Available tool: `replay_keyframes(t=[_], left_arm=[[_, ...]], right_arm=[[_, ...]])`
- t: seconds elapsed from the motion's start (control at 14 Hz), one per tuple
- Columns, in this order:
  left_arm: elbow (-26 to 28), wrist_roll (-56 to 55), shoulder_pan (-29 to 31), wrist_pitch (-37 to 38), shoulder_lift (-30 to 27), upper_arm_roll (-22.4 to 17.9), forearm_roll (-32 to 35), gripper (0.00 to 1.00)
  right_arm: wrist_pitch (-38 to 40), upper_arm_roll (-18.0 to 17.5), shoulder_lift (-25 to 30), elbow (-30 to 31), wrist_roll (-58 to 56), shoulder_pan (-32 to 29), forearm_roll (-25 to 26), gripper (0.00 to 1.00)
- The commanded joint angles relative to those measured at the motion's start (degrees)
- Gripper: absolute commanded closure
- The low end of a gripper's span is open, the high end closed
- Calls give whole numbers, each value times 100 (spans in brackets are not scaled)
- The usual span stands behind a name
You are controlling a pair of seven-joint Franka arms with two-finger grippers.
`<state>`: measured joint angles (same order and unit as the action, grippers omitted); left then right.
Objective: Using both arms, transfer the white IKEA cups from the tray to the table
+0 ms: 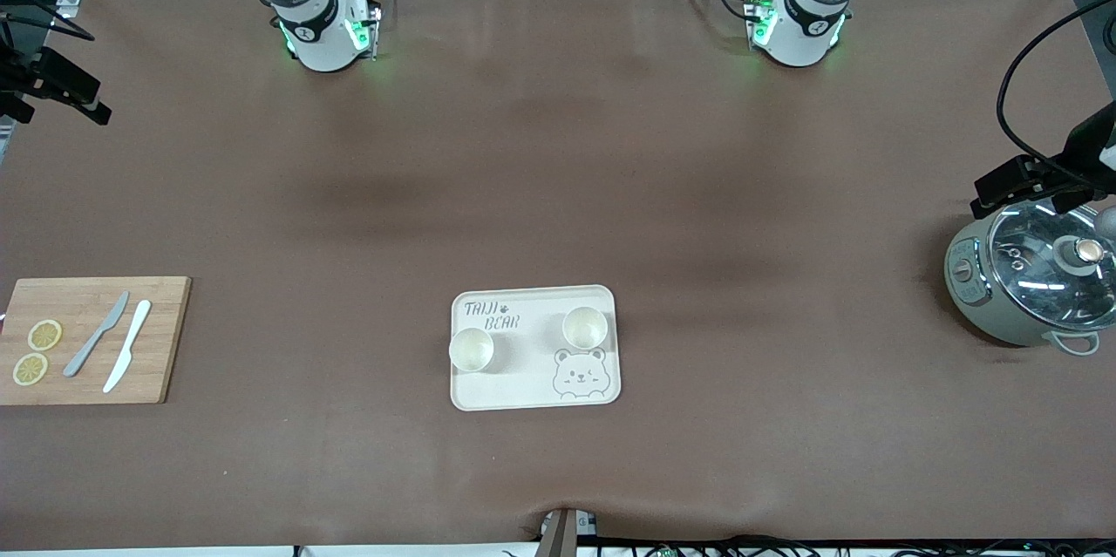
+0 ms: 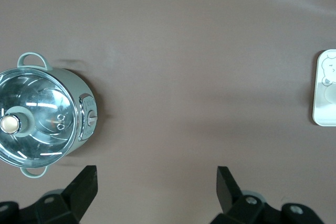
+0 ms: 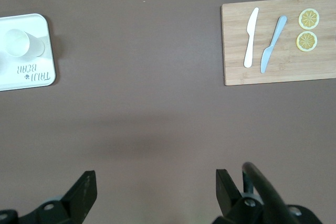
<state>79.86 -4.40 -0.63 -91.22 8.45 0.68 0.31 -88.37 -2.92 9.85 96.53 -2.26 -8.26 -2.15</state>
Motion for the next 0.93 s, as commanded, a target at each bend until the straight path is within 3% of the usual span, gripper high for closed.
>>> replay_keyframes(t=[0.0,0.57,0.86], left_arm=[[-41,9,28,26,34,29,127,0],[47,1,-16,61,359,37,101,0],[-14,-52,-51,17,701,46,-381,0]], right_arm=[[65,-59,-44,-72,-2,-44,48,0],[65,-59,-71,-81,-38,-44,48,0],[-66,-86,-53,-178,-38,-44,-22,0]])
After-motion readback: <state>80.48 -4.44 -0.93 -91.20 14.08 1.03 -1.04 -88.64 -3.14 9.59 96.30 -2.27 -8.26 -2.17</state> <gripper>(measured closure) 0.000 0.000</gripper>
